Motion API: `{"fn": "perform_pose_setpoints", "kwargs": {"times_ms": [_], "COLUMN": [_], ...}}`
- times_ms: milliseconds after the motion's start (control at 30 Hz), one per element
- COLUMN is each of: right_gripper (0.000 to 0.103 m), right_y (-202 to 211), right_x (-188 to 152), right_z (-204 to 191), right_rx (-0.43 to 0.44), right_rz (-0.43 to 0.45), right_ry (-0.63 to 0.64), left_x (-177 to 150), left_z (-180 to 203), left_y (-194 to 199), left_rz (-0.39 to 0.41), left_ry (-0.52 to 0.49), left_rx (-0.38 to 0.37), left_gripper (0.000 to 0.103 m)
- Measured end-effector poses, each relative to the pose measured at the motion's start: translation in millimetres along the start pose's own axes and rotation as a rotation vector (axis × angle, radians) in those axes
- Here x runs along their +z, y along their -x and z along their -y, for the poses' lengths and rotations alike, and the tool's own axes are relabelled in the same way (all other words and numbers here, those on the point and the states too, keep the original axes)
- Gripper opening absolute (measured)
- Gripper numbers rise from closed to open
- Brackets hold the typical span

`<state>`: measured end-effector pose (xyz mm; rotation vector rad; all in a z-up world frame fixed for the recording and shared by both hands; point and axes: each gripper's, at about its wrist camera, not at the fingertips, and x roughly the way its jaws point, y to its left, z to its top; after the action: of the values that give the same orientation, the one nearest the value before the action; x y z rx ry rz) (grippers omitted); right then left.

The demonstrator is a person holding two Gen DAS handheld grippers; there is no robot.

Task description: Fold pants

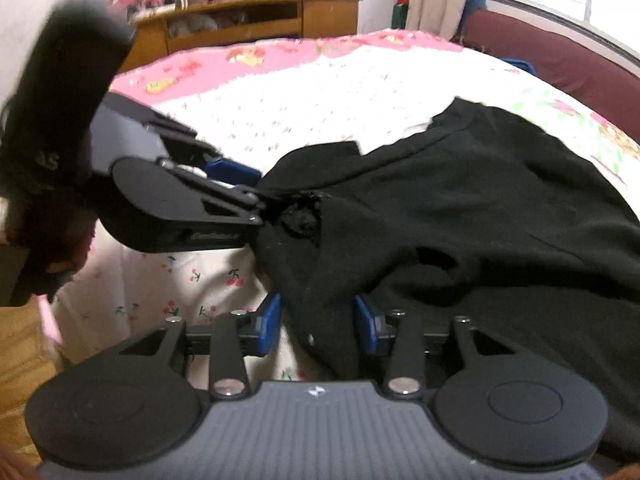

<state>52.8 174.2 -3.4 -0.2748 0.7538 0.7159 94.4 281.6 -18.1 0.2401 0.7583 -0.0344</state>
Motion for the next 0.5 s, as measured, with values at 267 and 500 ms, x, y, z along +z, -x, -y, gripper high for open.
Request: {"fn": "perform_pose_setpoints", "kwargs": {"times_ms": [267,500], "right_gripper": [0.055,0.056], "right_y": [93,189], "right_x": [-67,-168], "right_z": [101,218], "right_rx": [-0.233,-0.591], "right_rz": [0.032,0.049], "right_ry": [-0.32,-0.672], "left_x": [9,36], "left_z": [29,123], "left_y": [42,59], "left_rz": [0.049,0.091], "left_ry": [-0.08,-0.199], "left_rx": [0.07,-0.133], "left_gripper": [0.051,0.051]}}
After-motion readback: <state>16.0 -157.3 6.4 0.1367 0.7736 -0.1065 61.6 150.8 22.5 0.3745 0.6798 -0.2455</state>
